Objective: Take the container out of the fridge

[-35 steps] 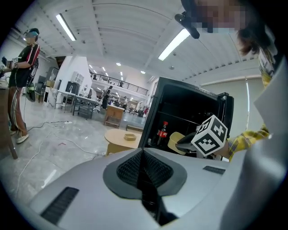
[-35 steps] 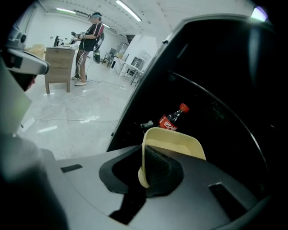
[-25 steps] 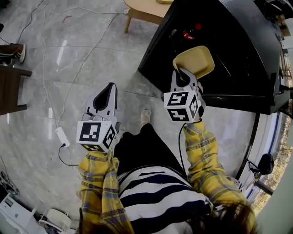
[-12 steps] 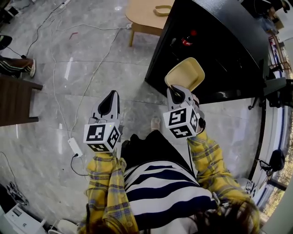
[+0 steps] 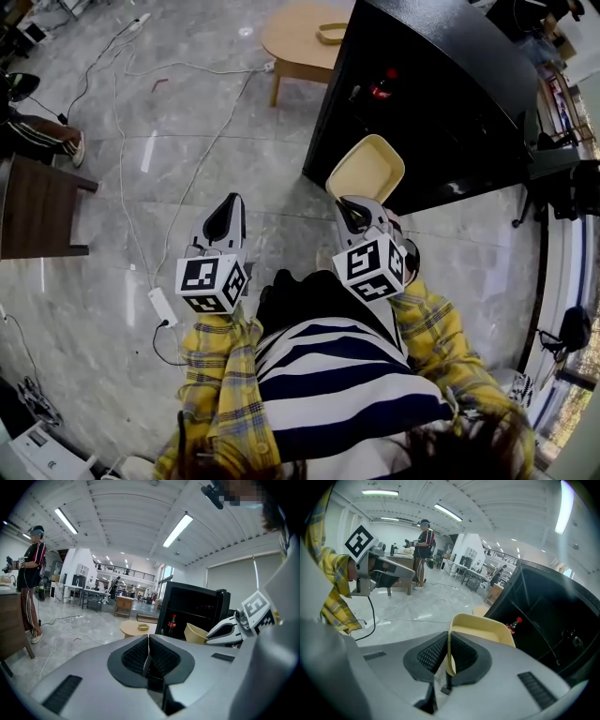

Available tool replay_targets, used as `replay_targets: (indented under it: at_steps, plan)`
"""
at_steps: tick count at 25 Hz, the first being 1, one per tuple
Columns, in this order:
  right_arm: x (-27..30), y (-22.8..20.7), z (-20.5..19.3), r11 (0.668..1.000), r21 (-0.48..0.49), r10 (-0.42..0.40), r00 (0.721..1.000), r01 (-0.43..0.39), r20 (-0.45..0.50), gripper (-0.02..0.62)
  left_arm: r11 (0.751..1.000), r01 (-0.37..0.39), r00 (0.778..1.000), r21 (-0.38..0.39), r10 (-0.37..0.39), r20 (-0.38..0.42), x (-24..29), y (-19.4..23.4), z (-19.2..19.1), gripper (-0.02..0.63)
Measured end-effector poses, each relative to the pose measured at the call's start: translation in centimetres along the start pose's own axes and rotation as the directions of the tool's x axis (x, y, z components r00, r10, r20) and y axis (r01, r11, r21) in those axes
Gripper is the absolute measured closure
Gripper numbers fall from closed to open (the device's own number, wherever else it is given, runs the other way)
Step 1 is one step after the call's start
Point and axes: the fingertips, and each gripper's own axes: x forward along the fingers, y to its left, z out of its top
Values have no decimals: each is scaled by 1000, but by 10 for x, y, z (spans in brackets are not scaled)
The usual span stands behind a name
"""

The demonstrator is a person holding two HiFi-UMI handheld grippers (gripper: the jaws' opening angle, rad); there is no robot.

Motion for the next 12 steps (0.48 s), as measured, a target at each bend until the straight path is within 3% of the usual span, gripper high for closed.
replay_targets:
  at_steps: [12]
  plan:
    - [-15,28,6,998,-16,60,998,-60,23,555,1000,-5,1000,7,5,-6,-22,-6,-6,588]
